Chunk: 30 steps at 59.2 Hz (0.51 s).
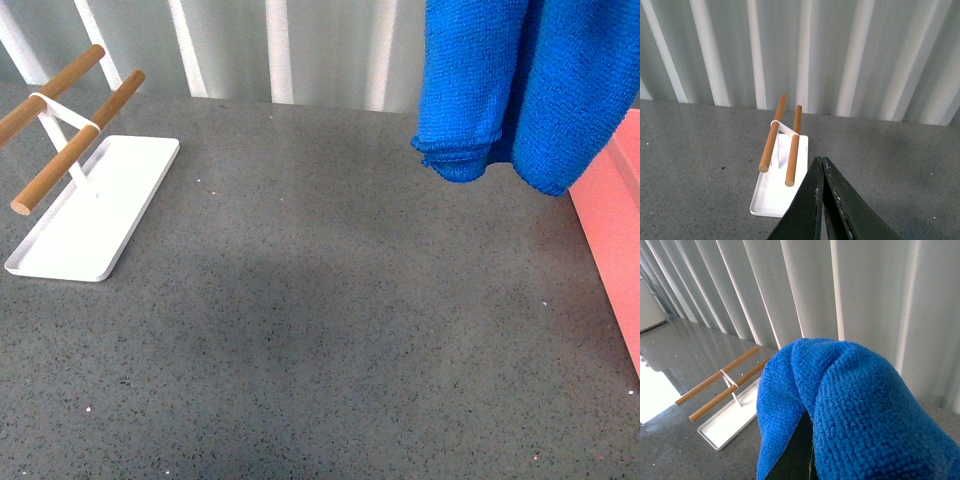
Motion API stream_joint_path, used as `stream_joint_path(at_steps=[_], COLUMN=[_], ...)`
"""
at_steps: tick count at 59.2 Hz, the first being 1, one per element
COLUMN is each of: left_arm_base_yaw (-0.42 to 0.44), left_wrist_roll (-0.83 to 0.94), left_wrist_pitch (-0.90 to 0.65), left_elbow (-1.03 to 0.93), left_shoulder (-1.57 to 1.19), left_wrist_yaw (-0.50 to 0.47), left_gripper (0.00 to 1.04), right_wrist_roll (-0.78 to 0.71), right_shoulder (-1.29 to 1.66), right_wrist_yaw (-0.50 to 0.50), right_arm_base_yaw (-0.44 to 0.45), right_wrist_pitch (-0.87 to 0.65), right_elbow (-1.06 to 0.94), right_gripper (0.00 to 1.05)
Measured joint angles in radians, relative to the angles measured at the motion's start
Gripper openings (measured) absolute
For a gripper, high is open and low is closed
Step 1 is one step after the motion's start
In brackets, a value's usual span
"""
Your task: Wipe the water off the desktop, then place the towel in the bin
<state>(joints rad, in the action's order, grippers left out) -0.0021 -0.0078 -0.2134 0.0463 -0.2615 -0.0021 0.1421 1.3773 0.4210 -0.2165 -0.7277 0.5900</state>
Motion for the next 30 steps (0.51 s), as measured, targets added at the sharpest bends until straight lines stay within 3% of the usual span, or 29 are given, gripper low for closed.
stream_joint_path(at_steps=[18,23,30], left_arm_base_yaw=[0.0,0.0,0.0], left_wrist_roll=[0.001,0.001,0.001], left_wrist_pitch=[0.031,0.193,0.209], left_elbow=[-0.023,-0.023,-0.023], left_shoulder=[0.084,0.209,0.258], left_wrist_yaw=[0.002,0.002,0.002], left_gripper=[0.04,0.04,0.04], right_wrist_roll=[-0.003,-0.003,-0.003], right_shoulder=[-0.005,-0.008,-0.011], right_wrist_yaw=[0.0,0.0,0.0], right_arm_base_yaw=[0.001,0.001,0.001], right_wrist_pitch=[0.008,0.011,0.017], right_elbow=[0.0,0.0,0.0], right_gripper=[0.04,0.04,0.04])
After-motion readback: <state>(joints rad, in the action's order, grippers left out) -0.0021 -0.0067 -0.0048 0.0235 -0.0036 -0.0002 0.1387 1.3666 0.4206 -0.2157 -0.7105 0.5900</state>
